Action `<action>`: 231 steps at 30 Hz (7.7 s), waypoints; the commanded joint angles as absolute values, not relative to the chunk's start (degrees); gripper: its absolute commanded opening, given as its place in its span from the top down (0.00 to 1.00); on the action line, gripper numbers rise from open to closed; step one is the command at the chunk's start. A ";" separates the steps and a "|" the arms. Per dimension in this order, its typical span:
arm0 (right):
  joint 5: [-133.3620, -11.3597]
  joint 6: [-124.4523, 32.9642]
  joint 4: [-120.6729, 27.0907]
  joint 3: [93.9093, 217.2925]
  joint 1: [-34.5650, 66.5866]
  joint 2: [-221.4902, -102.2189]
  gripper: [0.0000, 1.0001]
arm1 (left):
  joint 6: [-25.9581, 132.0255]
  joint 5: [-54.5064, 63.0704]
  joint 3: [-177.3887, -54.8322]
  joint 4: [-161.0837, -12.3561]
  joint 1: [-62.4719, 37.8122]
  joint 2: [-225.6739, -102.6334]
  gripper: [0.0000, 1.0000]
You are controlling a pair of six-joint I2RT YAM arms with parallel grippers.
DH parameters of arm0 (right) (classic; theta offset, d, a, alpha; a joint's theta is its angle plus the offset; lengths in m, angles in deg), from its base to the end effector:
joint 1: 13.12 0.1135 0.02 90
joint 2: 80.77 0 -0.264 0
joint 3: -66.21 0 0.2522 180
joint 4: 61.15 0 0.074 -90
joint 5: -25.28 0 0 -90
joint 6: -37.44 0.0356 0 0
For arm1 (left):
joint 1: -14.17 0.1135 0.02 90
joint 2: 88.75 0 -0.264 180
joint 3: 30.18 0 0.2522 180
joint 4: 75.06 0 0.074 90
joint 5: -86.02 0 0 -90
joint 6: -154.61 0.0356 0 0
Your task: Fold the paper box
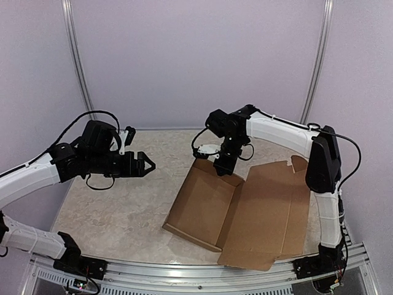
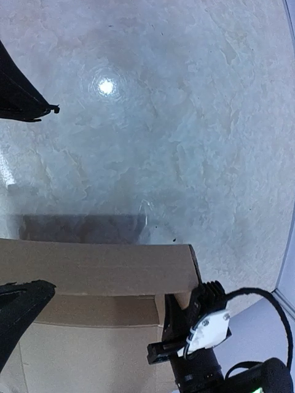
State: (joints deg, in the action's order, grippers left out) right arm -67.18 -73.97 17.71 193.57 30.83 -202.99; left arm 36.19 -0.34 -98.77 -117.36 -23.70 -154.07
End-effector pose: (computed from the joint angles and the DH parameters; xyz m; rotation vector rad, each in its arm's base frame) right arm 0.3176 0.3083 0.2543 -1.5560 2.4092 0.1406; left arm 0.1933 -0.1532 0.2988 0.2284 2.3325 -0.6731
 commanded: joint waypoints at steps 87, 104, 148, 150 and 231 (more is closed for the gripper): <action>-42.23 -41.38 -18.82 146.51 33.07 -142.65 0.14 | -0.46 -16.44 -108.06 -112.08 -34.50 -191.39 1.00; -51.99 -34.93 -21.21 147.26 30.92 -137.79 0.12 | -10.65 -19.87 -109.54 -109.63 -35.57 -194.39 0.79; -63.92 -33.83 -6.49 139.03 30.92 -130.61 0.09 | 55.13 -8.65 -133.87 -122.42 -19.06 -200.42 0.09; -64.53 -33.96 -6.43 138.93 30.92 -130.61 0.09 | 56.09 -6.54 -136.42 -123.78 -19.05 -202.86 0.11; -78.49 -44.19 -22.26 144.59 14.65 -152.62 0.12 | 17.31 -23.66 -110.97 -125.62 -37.59 -193.77 1.00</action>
State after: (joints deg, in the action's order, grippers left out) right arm -71.57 -42.08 -18.96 142.97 17.78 -150.73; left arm 19.80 -22.31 -114.05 -124.24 -36.81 -195.88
